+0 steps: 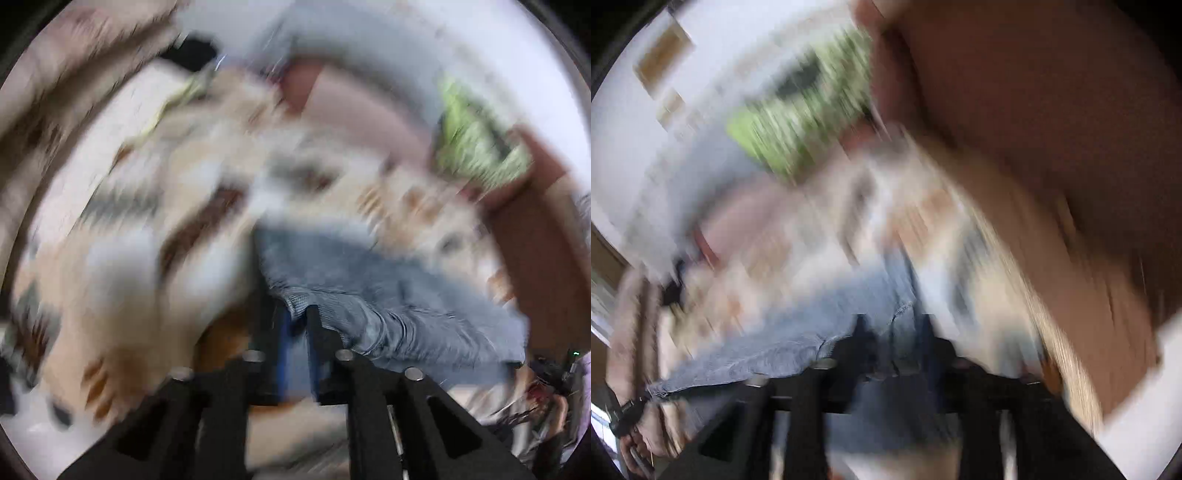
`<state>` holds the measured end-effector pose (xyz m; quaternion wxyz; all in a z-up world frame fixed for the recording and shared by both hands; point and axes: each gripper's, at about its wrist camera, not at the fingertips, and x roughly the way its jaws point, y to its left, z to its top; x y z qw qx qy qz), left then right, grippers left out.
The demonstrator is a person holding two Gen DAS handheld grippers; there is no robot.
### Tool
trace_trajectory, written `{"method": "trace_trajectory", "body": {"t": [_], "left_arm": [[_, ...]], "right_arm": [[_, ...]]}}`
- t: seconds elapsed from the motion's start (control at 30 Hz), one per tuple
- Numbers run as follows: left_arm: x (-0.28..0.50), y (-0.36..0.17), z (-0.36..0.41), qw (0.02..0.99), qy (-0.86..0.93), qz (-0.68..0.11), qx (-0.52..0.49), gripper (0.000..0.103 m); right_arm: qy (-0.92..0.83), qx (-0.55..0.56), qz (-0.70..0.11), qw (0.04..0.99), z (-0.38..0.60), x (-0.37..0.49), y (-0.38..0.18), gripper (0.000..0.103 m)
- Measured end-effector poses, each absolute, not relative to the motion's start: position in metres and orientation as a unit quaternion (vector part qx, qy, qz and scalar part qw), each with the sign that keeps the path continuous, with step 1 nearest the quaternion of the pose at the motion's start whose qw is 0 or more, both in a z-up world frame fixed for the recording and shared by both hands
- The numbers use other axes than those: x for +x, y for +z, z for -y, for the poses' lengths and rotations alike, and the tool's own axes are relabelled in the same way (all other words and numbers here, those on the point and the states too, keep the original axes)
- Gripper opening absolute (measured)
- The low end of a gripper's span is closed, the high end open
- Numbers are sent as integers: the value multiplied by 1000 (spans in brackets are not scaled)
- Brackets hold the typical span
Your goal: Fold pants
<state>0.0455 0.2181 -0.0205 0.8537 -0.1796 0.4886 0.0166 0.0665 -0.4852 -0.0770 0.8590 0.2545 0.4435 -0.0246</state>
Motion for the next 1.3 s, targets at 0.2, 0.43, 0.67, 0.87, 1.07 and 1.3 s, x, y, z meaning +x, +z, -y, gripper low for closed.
{"method": "trace_trajectory", "body": {"t": [0.2,0.43,0.67,0.87,1.07,1.3], "left_arm": [[33,6,-223,879,68,-441,-169,65],[57,1,-164,899,48,-414,-134,71],[82,-78,-141,871,96,-476,-70,78],[79,-64,-160,865,119,-476,-105,80],[65,-20,-131,913,99,-389,-74,81],[80,-83,-126,886,130,-442,-42,91]], "right_arm": [[-76,356,-403,839,515,20,-90,76],[-55,325,-450,830,483,67,-78,76],[-81,255,-481,835,453,80,-85,31],[-129,158,-522,828,461,64,-104,24],[-119,209,-419,876,452,55,-37,68],[190,92,-435,876,247,161,16,68]]}}
